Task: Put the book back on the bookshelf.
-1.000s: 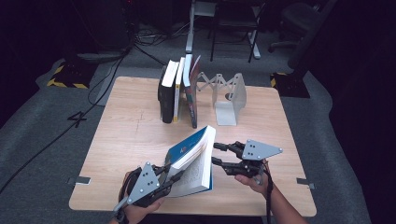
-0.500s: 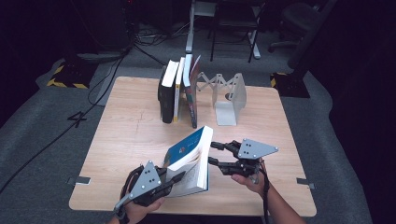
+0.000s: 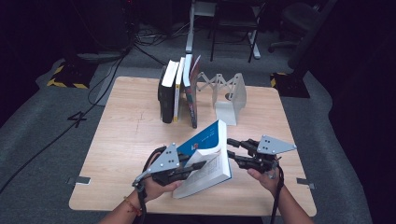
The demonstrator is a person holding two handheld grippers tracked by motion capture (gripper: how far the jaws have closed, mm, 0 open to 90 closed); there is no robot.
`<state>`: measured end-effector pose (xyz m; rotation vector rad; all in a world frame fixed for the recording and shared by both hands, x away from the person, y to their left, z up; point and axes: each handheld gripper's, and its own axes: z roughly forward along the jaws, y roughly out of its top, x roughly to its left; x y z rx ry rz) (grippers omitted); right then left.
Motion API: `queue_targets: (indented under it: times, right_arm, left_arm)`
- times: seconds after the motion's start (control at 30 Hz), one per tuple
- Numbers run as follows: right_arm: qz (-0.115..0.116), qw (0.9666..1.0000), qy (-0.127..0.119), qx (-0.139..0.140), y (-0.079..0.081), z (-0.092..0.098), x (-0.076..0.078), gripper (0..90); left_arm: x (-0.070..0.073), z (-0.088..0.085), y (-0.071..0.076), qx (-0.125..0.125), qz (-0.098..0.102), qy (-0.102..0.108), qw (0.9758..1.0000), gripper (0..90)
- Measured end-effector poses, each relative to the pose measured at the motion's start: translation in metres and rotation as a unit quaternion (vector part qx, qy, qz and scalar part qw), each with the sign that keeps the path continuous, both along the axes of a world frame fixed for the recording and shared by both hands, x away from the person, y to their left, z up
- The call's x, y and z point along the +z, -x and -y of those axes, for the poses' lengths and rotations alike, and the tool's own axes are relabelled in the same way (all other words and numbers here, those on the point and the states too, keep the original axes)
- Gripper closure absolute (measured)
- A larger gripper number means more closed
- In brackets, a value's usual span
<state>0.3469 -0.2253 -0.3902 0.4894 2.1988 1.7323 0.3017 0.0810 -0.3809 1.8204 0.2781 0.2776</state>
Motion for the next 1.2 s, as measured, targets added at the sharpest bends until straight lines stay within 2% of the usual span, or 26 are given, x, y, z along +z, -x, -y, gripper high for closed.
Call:
queue_targets:
  times: [0.17, 0.2, 0.37, 0.43, 0.67, 0.73, 0.83, 0.93, 1.0, 1.1, 1.2]
  right_arm:
    - [0.004, 0.9999, -0.012, -0.007, -0.002, 0.013, 0.002, 66.8]
    - [0.007, 0.9998, -0.018, -0.003, -0.001, 0.017, 0.003, 73.8]
    - [0.019, 0.9997, -0.011, 0.006, 0.004, 0.011, 0.007, 87.0]
    - [0.024, 0.9997, -0.007, 0.006, 0.007, 0.005, 0.009, 88.9]
    - [0.036, 0.9991, 0.005, 0.02, 0.015, -0.023, 0.018, 89.6]
    - [0.037, 0.9988, 0.015, 0.028, 0.017, -0.03, 0.018, 89.5]
    - [0.04, 0.9978, 0.04, 0.035, 0.021, -0.047, 0.014, 89.5]
    - [0.04, 0.9973, 0.046, 0.041, 0.022, -0.059, 0.009, 89.3]
    - [0.038, 0.9967, 0.051, 0.05, 0.024, -0.065, 0.006, 87.7]
    - [0.038, 0.9947, 0.071, 0.064, 0.028, -0.074, 0.001, 85.8]
    - [0.034, 0.9934, 0.082, 0.072, 0.03, -0.079, -0.006, 84.8]
  left_arm:
    - [0.003, 0.012, -0.009, -0.019, 0.005, 0.008, 0.9998, 76.6]
    - [0.004, 0.014, -0.011, -0.024, 0.008, 0.014, 0.9996, 76.6]
    - [0.001, 0.004, -0.011, -0.025, 0.009, 0.033, 0.9991, 76.5]
    - [0.001, -0.002, -0.008, -0.019, 0.011, 0.039, 0.999, 76.5]
    - [0.0, -0.033, 0.007, 0.013, 0.027, 0.027, 0.9992, 77.1]
    - [-0.002, -0.041, 0.011, 0.029, 0.032, 0.025, 0.9988, 77.0]
    - [-0.006, -0.052, 0.018, 0.059, 0.037, 0.033, 0.997, 76.5]
    - [-0.009, -0.058, 0.026, 0.086, 0.045, 0.02, 0.9951, 74.3]
    - [-0.013, -0.062, 0.032, 0.107, 0.05, 0.007, 0.993, 69.1]
    - [-0.019, -0.066, 0.039, 0.128, 0.043, -0.006, 0.9908, 64.8]
    - [-0.03, -0.069, 0.042, 0.13, 0.031, -0.018, 0.9909, 60.7]
